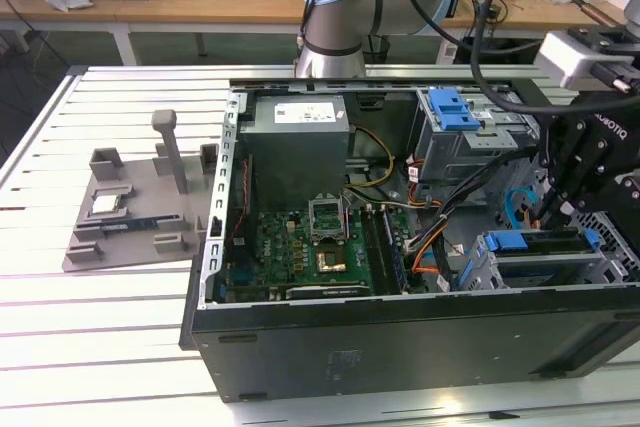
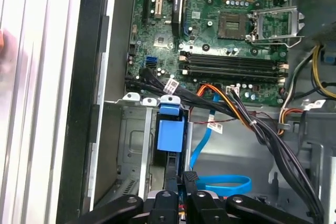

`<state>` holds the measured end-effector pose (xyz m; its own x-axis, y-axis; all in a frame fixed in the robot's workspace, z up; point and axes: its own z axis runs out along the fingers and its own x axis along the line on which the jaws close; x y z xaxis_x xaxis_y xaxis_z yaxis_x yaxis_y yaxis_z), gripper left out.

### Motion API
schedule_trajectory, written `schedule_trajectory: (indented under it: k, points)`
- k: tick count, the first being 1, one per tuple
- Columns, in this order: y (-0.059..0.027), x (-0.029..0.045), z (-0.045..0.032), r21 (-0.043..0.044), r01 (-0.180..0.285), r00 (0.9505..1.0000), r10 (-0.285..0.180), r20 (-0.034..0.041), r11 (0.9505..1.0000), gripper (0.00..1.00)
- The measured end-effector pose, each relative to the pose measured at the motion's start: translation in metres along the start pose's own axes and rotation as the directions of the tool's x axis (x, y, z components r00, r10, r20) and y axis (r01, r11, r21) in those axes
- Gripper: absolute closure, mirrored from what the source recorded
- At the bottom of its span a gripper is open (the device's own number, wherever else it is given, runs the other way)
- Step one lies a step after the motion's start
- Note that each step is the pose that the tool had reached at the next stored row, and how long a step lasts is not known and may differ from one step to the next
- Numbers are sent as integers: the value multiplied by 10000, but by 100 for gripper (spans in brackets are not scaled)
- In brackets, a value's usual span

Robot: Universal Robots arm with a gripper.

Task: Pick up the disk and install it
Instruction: 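Insert the second disk wire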

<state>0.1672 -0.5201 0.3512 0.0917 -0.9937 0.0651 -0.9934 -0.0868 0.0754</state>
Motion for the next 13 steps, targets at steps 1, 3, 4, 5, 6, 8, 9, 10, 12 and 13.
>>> schedule_trajectory:
  k: [1,3,4,5,6,8,9,10,12,13]
  points:
    - [0,5,11,2,40,10000,-40,-8,10000,84]
    - [-1,15,29,5,90,10000,-90,-16,10000,84]
    - [-1,18,39,6,106,9999,-106,-17,9999,84]
    - [-1,21,45,6,115,9999,-115,-20,9999,84]
    - [-2,24,53,7,126,9999,-126,-20,9999,84]
    - [-3,29,76,9,150,9999,-150,-22,9999,84]
    - [-3,29,83,9,153,9999,-153,-23,9999,84]
    - [-4,29,91,9,156,9999,-156,-20,9999,84]
    - [-5,30,111,9,157,9999,-157,-20,9999,84]
    - [-5,31,120,9,157,9999,-157,-24,9999,84]
